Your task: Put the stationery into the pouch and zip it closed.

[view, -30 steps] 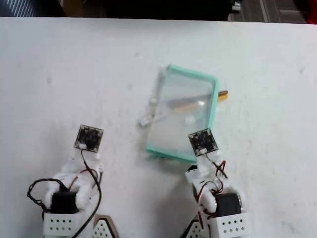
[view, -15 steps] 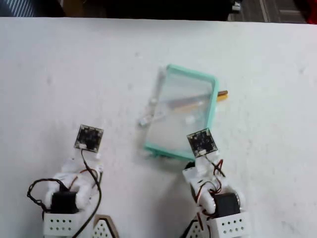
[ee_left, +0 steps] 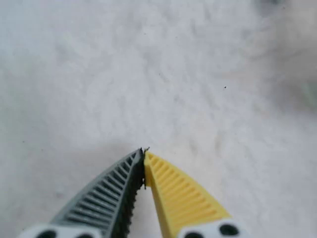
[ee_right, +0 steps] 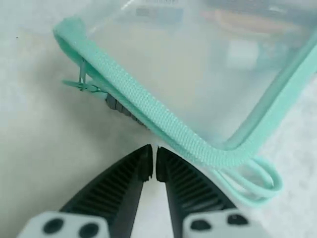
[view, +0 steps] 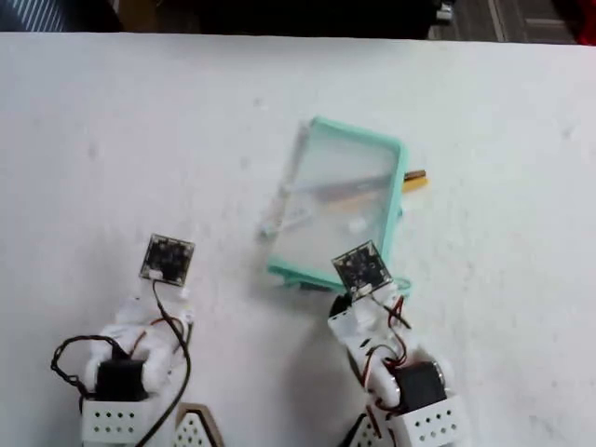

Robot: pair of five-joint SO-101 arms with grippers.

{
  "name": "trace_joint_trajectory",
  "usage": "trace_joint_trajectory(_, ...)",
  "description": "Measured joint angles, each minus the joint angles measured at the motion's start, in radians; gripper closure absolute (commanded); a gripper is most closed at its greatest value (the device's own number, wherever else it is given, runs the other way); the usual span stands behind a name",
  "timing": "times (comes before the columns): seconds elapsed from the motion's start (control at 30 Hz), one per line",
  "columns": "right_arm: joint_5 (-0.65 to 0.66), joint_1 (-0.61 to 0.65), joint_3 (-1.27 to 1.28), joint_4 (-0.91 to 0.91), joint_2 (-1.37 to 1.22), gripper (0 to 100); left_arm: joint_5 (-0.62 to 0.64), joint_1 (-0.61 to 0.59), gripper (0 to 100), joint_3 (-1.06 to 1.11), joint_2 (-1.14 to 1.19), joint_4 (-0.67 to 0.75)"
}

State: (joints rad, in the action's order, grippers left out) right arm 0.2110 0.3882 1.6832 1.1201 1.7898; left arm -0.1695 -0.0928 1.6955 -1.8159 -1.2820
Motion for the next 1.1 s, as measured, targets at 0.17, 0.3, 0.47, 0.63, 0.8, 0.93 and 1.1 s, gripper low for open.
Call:
trace_joint_trajectory(0.17,0.0,0.0,0.0,0.003,0.0,98.1,0.0,0.0,98,0.0,0.0,0.0)
trace_joint_trajectory(0.3,0.0,0.0,0.0,0.026,0.0,98.1,0.0,0.0,98,0.0,0.0,0.0)
trace_joint_trajectory(0.47,0.0,0.0,0.0,0.032,0.0,98.1,0.0,0.0,98,0.0,0.0,0.0)
trace_joint_trajectory(0.63,0.0,-0.121,0.0,0.041,0.0,98.1,0.0,0.0,98,0.0,0.0,0.0)
trace_joint_trajectory(0.8,0.115,-0.222,0.0,0.005,0.0,98.1,0.0,0.0,98,0.0,0.0,0.0)
trace_joint_trajectory(0.93,0.316,-0.259,0.0,-0.018,0.0,98.1,0.0,0.0,98,0.0,0.0,0.0)
trace_joint_trajectory(1.1,0.407,-0.262,0.0,-0.021,0.0,98.1,0.0,0.0,98,0.0,0.0,0.0)
